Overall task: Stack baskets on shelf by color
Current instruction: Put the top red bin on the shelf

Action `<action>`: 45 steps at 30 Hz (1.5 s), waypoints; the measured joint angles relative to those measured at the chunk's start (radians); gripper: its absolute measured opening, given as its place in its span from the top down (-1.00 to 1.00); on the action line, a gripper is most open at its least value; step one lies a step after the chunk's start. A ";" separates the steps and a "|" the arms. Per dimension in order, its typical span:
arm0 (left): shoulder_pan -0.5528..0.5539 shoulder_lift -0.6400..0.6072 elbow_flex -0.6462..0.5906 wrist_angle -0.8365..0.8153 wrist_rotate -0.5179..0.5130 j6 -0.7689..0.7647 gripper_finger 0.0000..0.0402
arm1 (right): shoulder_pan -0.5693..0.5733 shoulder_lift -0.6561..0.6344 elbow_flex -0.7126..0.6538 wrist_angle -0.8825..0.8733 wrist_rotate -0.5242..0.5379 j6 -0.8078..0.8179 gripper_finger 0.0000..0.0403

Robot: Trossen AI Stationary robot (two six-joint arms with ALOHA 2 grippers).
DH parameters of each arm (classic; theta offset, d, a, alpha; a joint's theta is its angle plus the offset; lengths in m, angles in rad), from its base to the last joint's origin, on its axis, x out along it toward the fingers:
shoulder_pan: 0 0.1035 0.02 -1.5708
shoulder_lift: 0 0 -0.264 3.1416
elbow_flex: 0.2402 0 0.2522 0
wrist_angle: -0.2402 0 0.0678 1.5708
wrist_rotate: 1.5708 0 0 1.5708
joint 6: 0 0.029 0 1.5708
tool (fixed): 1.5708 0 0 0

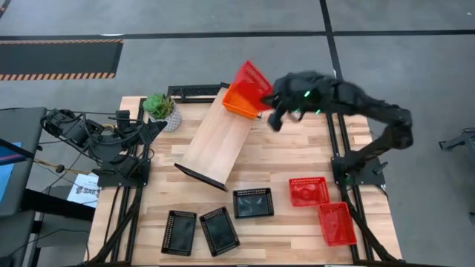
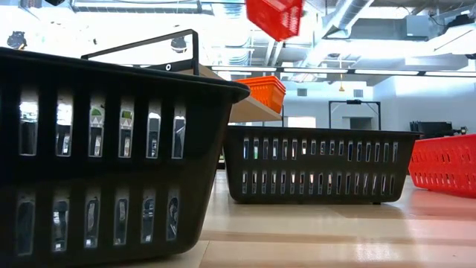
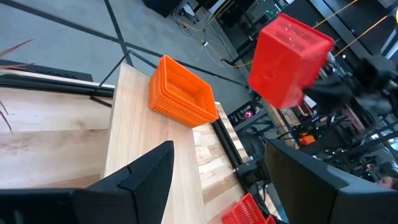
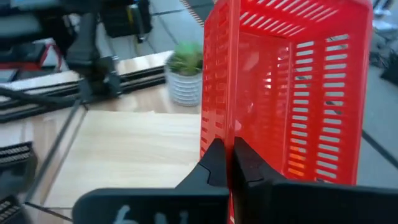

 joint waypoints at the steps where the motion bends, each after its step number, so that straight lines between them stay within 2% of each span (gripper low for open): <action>1: 0.000 0.000 0.000 0.000 0.000 0.000 -0.20 | 0.034 0.031 0.025 -0.006 0.024 0.001 1.00; 8: 0.000 0.000 0.000 0.000 0.000 -0.002 -0.20 | 0.171 0.273 0.236 -0.147 0.145 0.014 1.00; 14: 0.000 0.000 0.000 0.000 0.001 -0.013 -0.20 | 0.194 0.453 0.388 -0.302 0.152 0.048 0.99; 20: 0.000 0.000 0.000 0.000 0.001 -0.014 -0.20 | 0.184 0.573 0.481 -0.453 0.151 0.097 0.99; 29: 0.000 0.009 0.000 -0.002 0.002 -0.014 -0.20 | 0.178 0.661 0.488 -0.495 0.130 0.123 0.97; 38: 0.000 0.026 0.000 -0.003 0.020 -0.016 -0.20 | 0.144 0.677 0.488 -0.481 0.116 0.166 0.94; 45: 0.000 0.027 0.000 -0.002 0.024 -0.023 -0.20 | 0.124 0.677 0.487 -0.454 0.040 0.169 0.90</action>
